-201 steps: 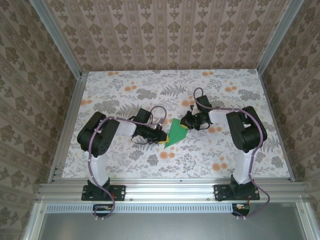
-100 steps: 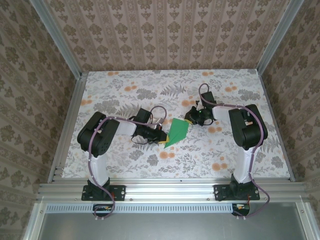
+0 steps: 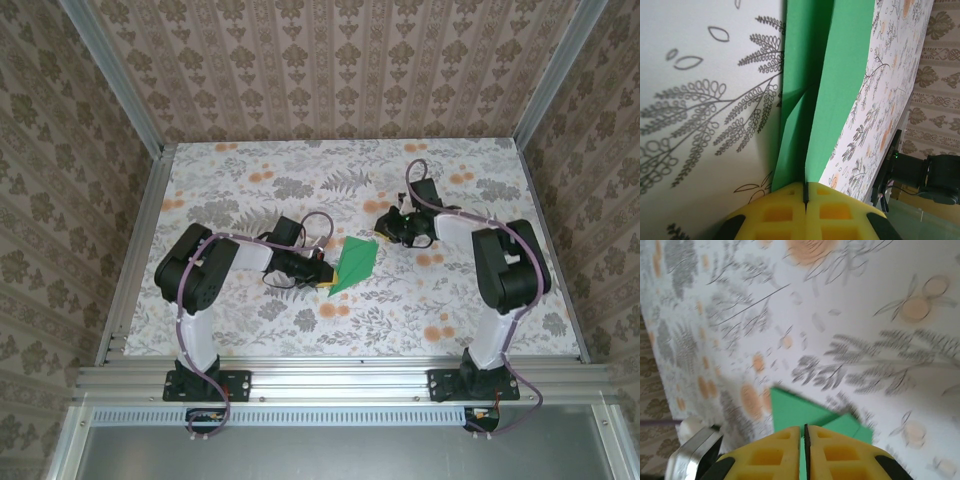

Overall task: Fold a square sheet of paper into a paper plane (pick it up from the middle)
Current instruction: Fourth fold the wing at the center of the table.

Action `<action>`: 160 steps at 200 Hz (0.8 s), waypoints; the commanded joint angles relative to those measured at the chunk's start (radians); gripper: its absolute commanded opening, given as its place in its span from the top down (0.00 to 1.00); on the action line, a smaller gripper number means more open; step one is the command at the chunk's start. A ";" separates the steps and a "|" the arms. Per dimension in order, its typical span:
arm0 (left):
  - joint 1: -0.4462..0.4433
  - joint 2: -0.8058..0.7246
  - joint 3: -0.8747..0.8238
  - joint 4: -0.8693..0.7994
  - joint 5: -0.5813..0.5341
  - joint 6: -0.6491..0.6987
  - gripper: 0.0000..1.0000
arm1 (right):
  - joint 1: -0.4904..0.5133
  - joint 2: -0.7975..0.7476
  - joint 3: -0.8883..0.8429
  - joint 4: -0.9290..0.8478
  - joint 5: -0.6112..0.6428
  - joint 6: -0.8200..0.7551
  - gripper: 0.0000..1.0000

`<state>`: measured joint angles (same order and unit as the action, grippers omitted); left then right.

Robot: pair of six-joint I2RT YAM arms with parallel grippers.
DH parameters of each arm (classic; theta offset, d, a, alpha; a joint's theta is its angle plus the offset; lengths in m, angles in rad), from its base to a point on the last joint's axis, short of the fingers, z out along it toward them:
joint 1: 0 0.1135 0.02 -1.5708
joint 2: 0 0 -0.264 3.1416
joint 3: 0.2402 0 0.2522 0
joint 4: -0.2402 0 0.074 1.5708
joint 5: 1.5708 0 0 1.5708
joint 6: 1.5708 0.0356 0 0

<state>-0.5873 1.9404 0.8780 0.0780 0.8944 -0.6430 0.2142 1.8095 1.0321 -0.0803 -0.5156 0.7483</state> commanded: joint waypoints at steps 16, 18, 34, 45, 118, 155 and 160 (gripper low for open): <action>-0.020 0.126 -0.048 -0.144 -0.206 0.023 1.00 | 0.117 -0.038 -0.109 0.095 0.007 0.086 0.89; -0.020 0.126 -0.048 -0.144 -0.205 0.024 1.00 | 0.121 -0.037 -0.111 0.101 0.008 0.092 0.89; -0.020 0.124 -0.050 -0.144 -0.207 0.023 1.00 | 0.168 -0.025 -0.139 0.134 0.012 0.123 0.90; -0.020 0.123 -0.051 -0.146 -0.206 0.024 1.00 | 0.196 -0.017 -0.154 0.155 0.023 0.144 0.91; -0.020 0.130 -0.048 -0.152 -0.212 0.026 1.00 | 0.264 0.047 -0.217 0.237 0.039 0.196 0.92; -0.020 0.120 -0.045 -0.159 -0.215 0.025 1.00 | 0.263 0.064 -0.209 0.145 0.119 0.158 0.92; -0.020 0.116 -0.046 -0.161 -0.215 0.024 1.00 | 0.264 0.068 -0.203 0.127 0.123 0.151 0.92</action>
<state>-0.5873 1.9423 0.8841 0.0669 0.8944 -0.6426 0.4706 1.8282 0.8337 0.1341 -0.4942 0.9199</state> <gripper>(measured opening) 0.049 0.081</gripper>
